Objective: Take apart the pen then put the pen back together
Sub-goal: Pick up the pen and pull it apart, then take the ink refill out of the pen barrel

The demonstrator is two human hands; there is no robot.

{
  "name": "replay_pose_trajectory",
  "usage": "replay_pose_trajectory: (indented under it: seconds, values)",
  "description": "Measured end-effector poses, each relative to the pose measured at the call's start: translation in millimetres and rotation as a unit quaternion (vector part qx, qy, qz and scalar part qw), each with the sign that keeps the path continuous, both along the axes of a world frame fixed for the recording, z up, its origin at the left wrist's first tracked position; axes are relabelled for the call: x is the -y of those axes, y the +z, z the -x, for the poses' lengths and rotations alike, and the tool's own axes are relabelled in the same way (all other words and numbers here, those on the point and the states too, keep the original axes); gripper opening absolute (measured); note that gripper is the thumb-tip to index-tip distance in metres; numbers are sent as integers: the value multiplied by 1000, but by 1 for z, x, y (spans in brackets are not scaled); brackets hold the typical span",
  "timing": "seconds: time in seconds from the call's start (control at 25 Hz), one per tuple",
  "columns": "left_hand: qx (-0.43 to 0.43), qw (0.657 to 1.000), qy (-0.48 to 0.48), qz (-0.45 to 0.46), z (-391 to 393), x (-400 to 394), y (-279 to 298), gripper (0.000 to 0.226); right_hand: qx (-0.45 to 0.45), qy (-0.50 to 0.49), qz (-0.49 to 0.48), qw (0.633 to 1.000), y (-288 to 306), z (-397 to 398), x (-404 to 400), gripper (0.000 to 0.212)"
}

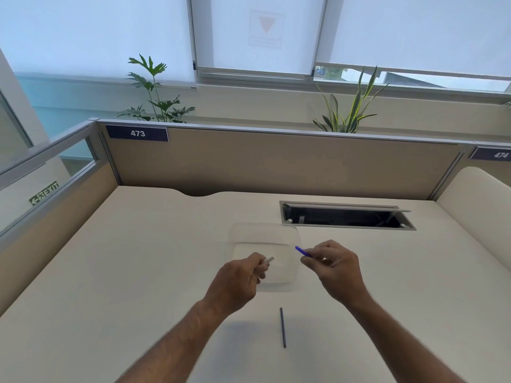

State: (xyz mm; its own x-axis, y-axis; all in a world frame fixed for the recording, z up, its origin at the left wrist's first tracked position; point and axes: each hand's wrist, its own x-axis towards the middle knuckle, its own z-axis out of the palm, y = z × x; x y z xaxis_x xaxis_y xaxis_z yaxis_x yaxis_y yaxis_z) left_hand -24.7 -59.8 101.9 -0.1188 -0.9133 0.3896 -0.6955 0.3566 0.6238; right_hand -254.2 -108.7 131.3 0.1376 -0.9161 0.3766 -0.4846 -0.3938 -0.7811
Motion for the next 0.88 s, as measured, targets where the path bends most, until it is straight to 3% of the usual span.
replay_pose_trajectory:
  seconds: [0.12,0.2,0.32,0.44,0.64,0.88]
  values:
    - [-64,998,10,2,2,-1,-8,8,99,-49,-114,987,-10,-2,-5,13]
    - [-97,995,22,8,5,-3,-10,6,101,-80,-152,980,-21,-2,-8,12]
    - [-151,987,48,19,9,-6,-13,11,-48,-122,-156,979,-43,0,-13,5]
    - [-189,979,69,10,11,-8,-16,14,-203,-154,-153,955,-68,1,-21,14]
    - [-267,958,96,-35,14,-10,-26,10,-304,-160,-214,915,-100,2,-36,22]
    - [-283,953,101,-50,15,-14,-29,7,-334,-150,-201,909,-104,2,-41,26]
